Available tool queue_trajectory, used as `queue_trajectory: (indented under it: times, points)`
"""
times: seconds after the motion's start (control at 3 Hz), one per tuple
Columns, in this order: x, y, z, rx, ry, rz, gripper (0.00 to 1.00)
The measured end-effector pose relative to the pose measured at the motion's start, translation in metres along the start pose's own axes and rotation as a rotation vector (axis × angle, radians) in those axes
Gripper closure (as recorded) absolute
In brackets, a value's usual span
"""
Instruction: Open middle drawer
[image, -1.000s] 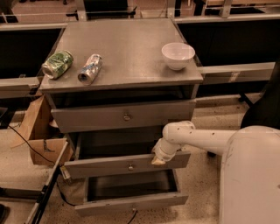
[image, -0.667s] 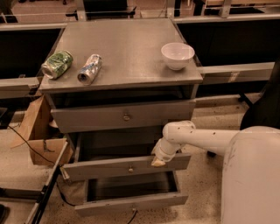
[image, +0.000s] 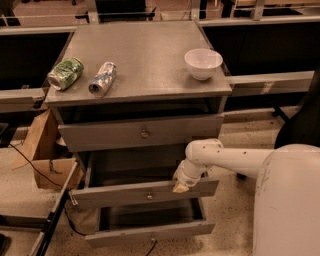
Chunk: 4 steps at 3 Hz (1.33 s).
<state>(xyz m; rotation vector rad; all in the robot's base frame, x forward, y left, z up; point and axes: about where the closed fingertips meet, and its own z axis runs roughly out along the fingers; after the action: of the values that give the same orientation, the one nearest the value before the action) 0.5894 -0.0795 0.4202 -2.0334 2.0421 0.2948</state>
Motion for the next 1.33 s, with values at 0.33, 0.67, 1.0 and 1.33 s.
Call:
queue_trajectory:
  times: [0.33,0.67,1.0,1.33]
  points:
    - [0.000,0.007,0.000,-0.022,0.001,0.000,0.81]
    - [0.000,0.012,0.000,-0.039,0.002,0.000,0.59]
    - [0.001,0.019,-0.001,-0.059,0.004,-0.002,0.35]
    - [0.000,0.017,-0.001,-0.060,0.004,-0.003,0.11]
